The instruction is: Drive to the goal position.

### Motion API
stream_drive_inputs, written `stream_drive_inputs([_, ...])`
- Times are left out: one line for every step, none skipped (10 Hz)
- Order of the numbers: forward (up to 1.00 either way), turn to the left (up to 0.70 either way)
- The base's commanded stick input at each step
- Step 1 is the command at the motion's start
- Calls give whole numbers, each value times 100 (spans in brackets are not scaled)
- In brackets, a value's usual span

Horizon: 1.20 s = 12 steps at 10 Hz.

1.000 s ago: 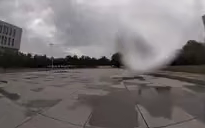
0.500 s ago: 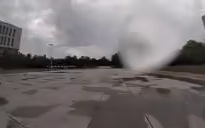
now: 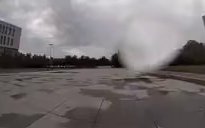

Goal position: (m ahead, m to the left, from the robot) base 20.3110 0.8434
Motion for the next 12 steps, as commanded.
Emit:
stream_drive_inputs([70, 0])
stream_drive_inputs([70, 0])
stream_drive_inputs([70, 0])
stream_drive_inputs([70, 0])
stream_drive_inputs([70, 0])
stream_drive_inputs([70, 0])
stream_drive_inputs([70, 0])
stream_drive_inputs([70, 0])
stream_drive_inputs([70, 0])
stream_drive_inputs([70, 0])
stream_drive_inputs([70, 0])
stream_drive_inputs([70, 0])
